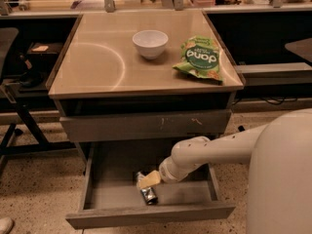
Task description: Place redbull can into middle drawer
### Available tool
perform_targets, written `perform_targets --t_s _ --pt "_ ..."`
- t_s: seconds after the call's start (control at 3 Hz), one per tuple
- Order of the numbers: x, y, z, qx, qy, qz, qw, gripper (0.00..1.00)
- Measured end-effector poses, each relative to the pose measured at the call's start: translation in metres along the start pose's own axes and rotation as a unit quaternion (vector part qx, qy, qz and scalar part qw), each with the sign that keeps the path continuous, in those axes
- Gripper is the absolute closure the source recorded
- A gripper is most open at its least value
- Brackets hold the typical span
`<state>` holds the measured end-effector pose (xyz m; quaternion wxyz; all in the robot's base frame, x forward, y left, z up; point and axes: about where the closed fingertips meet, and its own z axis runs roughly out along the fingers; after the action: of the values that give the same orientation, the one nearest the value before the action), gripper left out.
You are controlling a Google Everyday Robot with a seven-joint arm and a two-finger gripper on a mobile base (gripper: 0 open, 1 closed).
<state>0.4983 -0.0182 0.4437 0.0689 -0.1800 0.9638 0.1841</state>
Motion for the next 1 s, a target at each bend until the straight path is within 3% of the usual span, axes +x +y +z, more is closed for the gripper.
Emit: perform_targets --t_s 0.33,0.67,1.0 --pt "-0.013 -0.009 -0.048 0.063 -0.066 -0.016 0.9957 0.0" --pt "-0.015 -0.013 -0.071 0.089 -0.085 -0.026 0.9921 0.0" --pt "-0.015 -0.013 -0.071 0.089 -0.085 -0.026 0.9921 0.0"
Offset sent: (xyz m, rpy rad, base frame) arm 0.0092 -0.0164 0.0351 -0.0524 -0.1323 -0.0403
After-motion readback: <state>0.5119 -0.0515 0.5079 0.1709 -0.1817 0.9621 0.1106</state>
